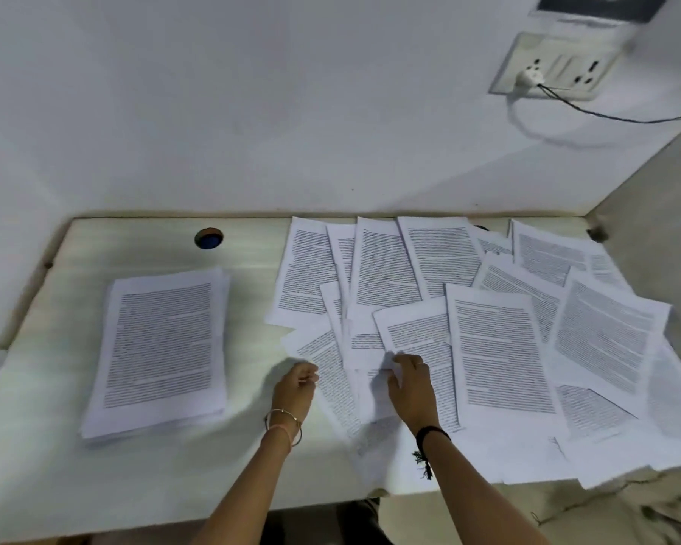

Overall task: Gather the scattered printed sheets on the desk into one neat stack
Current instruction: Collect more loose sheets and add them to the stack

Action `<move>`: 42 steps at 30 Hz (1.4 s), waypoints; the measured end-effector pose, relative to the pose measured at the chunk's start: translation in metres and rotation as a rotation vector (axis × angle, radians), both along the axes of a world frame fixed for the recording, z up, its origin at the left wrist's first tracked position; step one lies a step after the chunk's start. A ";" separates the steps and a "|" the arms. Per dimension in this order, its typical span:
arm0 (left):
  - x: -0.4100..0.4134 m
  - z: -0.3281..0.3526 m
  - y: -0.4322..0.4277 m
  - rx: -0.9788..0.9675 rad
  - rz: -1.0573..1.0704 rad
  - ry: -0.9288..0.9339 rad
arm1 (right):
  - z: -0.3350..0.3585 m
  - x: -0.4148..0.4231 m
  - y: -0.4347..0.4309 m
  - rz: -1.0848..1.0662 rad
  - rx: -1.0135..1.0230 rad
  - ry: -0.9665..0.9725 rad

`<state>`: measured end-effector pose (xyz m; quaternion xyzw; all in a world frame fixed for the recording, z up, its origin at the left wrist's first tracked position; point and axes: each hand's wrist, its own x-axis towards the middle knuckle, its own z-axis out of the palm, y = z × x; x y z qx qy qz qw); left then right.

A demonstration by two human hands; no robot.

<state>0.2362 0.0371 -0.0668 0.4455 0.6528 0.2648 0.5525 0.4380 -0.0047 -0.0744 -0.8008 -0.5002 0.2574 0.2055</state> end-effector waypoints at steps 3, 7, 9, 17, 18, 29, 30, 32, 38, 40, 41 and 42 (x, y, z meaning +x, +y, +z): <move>0.050 -0.001 -0.004 -0.079 -0.061 -0.105 | -0.004 0.049 -0.009 -0.063 0.003 -0.064; 0.107 -0.013 -0.006 -0.190 -0.108 -0.164 | -0.011 0.108 -0.021 -0.189 0.053 -0.163; 0.123 -0.017 -0.008 -0.260 -0.127 -0.175 | -0.014 0.133 -0.025 -0.315 0.033 -0.146; 0.163 -0.026 -0.016 -0.295 -0.200 -0.036 | -0.013 0.217 -0.039 -0.549 -0.318 -0.104; 0.168 -0.024 -0.016 -0.271 -0.230 -0.020 | -0.011 0.217 -0.038 -0.544 -0.299 -0.062; 0.152 -0.007 0.031 -0.076 -0.037 0.208 | -0.014 0.157 -0.013 -0.043 -0.119 0.048; 0.146 -0.009 0.036 -0.085 -0.038 0.225 | -0.016 0.154 -0.009 -0.089 -0.086 0.086; 0.138 -0.011 0.043 -0.096 -0.066 0.234 | -0.019 0.157 -0.002 -0.331 -0.003 0.175; 0.132 -0.019 0.059 -0.092 -0.099 0.209 | -0.032 0.181 0.016 -0.792 -0.007 0.038; 0.130 -0.022 0.061 -0.125 -0.093 0.176 | -0.025 0.184 0.027 -0.837 0.081 0.111; 0.129 -0.022 0.061 -0.142 -0.099 0.159 | -0.021 0.187 0.034 -0.870 0.084 0.180; 0.127 -0.022 0.061 -0.151 -0.108 0.147 | -0.020 0.188 0.041 -0.887 0.062 0.232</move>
